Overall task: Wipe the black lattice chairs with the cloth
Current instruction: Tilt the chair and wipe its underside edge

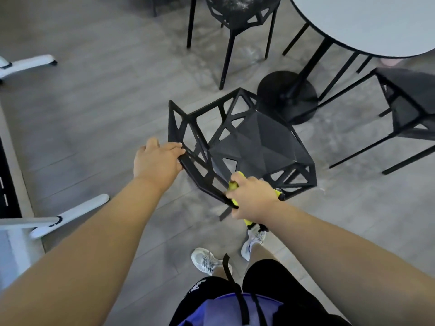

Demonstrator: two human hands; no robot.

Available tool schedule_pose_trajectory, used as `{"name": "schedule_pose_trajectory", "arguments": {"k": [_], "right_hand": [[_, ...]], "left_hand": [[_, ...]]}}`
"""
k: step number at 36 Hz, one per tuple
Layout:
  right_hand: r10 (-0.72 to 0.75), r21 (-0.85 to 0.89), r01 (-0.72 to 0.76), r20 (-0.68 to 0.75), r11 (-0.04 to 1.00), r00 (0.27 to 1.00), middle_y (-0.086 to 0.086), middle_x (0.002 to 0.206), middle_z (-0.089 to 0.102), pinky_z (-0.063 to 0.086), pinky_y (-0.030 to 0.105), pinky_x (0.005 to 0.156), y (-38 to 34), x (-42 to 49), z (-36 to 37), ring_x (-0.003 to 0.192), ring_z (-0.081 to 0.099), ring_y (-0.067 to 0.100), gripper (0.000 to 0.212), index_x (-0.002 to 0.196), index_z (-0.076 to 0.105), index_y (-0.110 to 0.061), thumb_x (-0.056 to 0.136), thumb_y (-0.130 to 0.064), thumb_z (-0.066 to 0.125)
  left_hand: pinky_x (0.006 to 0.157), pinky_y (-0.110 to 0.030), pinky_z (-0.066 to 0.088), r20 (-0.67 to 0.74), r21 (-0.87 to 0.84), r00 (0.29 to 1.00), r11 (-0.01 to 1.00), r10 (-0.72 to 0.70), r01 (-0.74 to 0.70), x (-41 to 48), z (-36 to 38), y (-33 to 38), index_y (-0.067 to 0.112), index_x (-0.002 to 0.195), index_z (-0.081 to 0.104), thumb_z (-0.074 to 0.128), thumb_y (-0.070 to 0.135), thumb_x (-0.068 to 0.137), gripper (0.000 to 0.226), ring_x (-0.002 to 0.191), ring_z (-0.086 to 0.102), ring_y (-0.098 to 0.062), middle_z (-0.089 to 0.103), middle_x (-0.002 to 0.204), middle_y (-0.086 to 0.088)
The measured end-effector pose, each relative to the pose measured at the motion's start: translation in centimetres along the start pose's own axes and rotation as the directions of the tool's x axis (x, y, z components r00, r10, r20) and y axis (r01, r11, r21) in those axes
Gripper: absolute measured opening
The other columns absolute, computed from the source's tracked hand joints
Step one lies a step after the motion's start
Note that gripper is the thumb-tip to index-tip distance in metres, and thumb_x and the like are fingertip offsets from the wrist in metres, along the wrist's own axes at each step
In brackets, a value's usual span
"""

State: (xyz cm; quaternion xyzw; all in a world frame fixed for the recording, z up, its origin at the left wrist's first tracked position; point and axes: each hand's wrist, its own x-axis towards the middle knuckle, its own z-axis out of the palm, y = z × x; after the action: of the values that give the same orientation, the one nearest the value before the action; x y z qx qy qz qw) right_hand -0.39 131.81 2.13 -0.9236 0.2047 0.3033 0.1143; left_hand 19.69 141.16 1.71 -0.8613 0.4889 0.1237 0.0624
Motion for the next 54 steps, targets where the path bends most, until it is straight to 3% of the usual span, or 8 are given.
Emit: {"name": "schedule_pose_trajectory", "arguments": {"k": [16, 20, 27, 35, 39, 45, 47, 54], "right_hand": [[0.034, -0.038, -0.031, 0.08, 0.999, 0.996, 0.002, 0.121, 0.041, 0.049, 0.035, 0.074, 10.8, 5.7, -6.7, 0.089, 0.054, 0.028, 0.055, 0.116, 0.058, -0.02, 0.069, -0.042, 0.077], [-0.036, 0.121, 0.016, 0.163, 0.993, 0.986, 0.001, 0.137, 0.041, 0.042, 0.034, 0.092, 13.3, 8.7, -9.5, 0.121, 0.047, 0.025, 0.084, 0.137, 0.045, -0.023, 0.065, -0.045, 0.082], [0.06, 0.536, 0.015, -0.122, 0.844, 0.991, 0.007, 0.132, 0.039, 0.041, 0.03, 0.09, 14.2, 15.3, -9.9, 0.115, 0.05, 0.025, 0.058, 0.133, 0.048, -0.019, 0.08, -0.029, 0.069], [-0.067, 0.764, 0.285, -0.304, 0.579, 0.95, 0.003, 0.128, 0.041, 0.034, 0.023, 0.103, 8.5, 18.8, -6.8, 0.115, 0.048, 0.016, 0.046, 0.133, 0.053, -0.015, 0.09, -0.024, 0.063], [-0.09, 0.757, 0.19, -0.172, 0.625, 0.981, 0.005, 0.129, 0.039, 0.039, 0.03, 0.1, 9.2, 20.2, -3.9, 0.111, 0.053, 0.023, 0.043, 0.137, 0.048, -0.017, 0.095, -0.021, 0.054], [-0.011, 0.707, -0.036, 0.062, 0.706, 0.998, 0.01, 0.133, 0.038, 0.04, 0.036, 0.1, 11.4, 22.9, -2.5, 0.112, 0.052, 0.03, 0.043, 0.137, 0.047, -0.018, 0.094, -0.023, 0.05], [0.009, 0.748, -0.011, 0.006, 0.663, 1.0, 0.011, 0.128, 0.044, 0.041, 0.033, 0.097, 10.8, 22.8, -3.1, 0.109, 0.053, 0.028, 0.042, 0.134, 0.05, -0.018, 0.093, -0.024, 0.052], [-0.067, 0.856, 0.251, -0.248, 0.452, 0.966, 0.001, 0.117, 0.047, 0.031, 0.014, 0.094, 9.5, 20.3, -4.0, 0.106, 0.049, 0.009, 0.039, 0.127, 0.056, -0.016, 0.089, -0.023, 0.062]], "left_hand": [[0.104, -0.021, 0.022, -0.049, -0.403, 0.999, 0.914, 0.022, -0.04, 7.1, -2.5, 3.7, 0.011, 0.126, 0.059, 0.041, 0.02, 0.099, 0.033, 0.126, 0.035, -0.02, 0.052, 0.137, 0.001], [0.104, -0.026, 0.029, -0.026, -0.467, 0.988, 0.875, -0.153, 0.123, 8.4, -2.6, 3.7, 0.008, 0.125, 0.057, 0.046, 0.027, 0.098, 0.035, 0.123, 0.043, -0.02, 0.048, 0.136, -0.002], [0.062, -0.026, 0.025, 0.074, -0.402, 0.937, 0.85, -0.341, 0.341, 11.3, -2.1, 4.1, 0.007, 0.086, 0.049, 0.041, 0.028, 0.099, 0.026, 0.072, 0.044, -0.024, 0.04, 0.069, 0.002], [0.05, -0.036, 0.035, 0.119, -0.538, 0.873, 0.708, -0.474, 0.458, 12.9, -1.5, 5.3, -0.009, 0.095, 0.054, 0.05, 0.003, 0.094, 0.013, 0.061, 0.056, -0.035, 0.057, 0.076, -0.021], [0.055, -0.023, 0.027, 0.166, -0.485, 0.802, 0.66, -0.574, 0.573, 13.3, -0.4, 5.1, 0.001, 0.107, 0.05, 0.03, 0.024, 0.101, 0.032, 0.058, 0.031, -0.004, 0.034, 0.067, 0.008], [0.052, -0.021, 0.028, 0.302, -0.609, 0.698, 0.433, -0.649, 0.665, 13.2, -1.4, 6.4, 0.006, 0.123, 0.04, 0.031, 0.02, 0.1, 0.028, 0.055, 0.025, -0.006, 0.042, 0.08, 0.002], [0.053, -0.018, 0.031, 0.324, -0.508, 0.692, 0.499, -0.645, 0.702, 13.0, -1.6, 6.5, 0.005, 0.137, 0.021, 0.032, 0.014, 0.101, 0.039, 0.055, 0.023, -0.007, 0.043, 0.096, -0.004], [0.059, -0.028, 0.031, 0.148, -0.472, 0.76, 0.63, -0.633, 0.617, 13.6, -1.1, 6.6, 0.004, 0.102, 0.05, 0.03, 0.021, 0.1, 0.027, 0.055, 0.027, -0.005, 0.032, 0.065, 0.007]]}}
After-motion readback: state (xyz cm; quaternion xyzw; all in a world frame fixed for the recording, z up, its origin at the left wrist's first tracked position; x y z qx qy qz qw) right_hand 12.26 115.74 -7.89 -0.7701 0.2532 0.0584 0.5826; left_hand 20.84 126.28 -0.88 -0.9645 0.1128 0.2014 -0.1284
